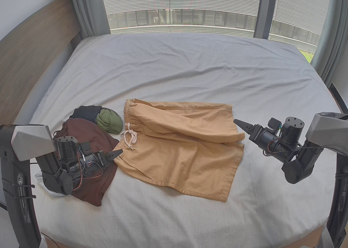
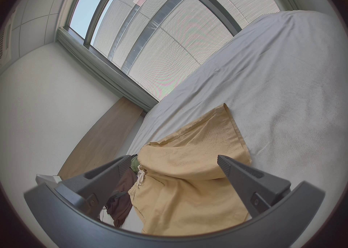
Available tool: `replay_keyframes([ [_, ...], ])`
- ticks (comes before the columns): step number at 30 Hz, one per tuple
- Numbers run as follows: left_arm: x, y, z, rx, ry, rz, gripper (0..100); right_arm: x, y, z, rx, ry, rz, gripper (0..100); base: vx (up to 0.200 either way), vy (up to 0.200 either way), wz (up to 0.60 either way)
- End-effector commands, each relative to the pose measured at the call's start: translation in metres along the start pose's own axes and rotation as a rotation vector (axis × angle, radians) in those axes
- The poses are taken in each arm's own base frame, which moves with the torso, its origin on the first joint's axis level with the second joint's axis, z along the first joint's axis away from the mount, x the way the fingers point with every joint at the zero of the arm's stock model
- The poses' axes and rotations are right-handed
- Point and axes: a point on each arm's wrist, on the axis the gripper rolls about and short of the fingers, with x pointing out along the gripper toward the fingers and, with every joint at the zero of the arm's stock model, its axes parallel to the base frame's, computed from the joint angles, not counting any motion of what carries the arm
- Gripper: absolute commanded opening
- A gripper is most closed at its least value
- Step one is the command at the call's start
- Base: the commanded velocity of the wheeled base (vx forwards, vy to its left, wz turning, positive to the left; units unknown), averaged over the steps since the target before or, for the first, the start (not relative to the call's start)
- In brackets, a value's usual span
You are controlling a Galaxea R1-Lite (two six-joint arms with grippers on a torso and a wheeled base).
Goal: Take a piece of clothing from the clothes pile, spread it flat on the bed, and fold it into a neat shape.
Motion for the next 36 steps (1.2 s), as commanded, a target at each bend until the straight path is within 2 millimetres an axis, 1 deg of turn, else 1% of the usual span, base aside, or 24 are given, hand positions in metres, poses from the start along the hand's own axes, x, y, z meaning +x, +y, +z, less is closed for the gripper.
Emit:
replay_keyframes([
  [1,0.004,0.006,-0.001,-0.006,0.001,0.011,100,0.0,0.002,0.002,-0.003,-0.005,0.004,100,0.0,0.0,0.0],
  [5,0.009,0.011,-0.007,-0.016,0.01,0.024,100,0.0,0.001,0.002,-0.004,-0.006,0.002,100,0.0,0.0,0.0],
  [14,0.017,0.017,-0.01,-0.017,0.009,0.025,100,0.0,0.0,0.003,-0.006,-0.011,0.003,100,0.0,0.0,0.0],
  [24,0.023,0.016,-0.007,-0.054,-0.012,0.007,100,0.0,0.0,0.003,-0.006,-0.012,0.004,100,0.0,0.0,0.0],
  [36,0.028,0.019,-0.011,-0.064,-0.007,0.006,100,0.0,0.0,0.003,-0.006,-0.011,0.003,100,0.0,0.0,0.0],
])
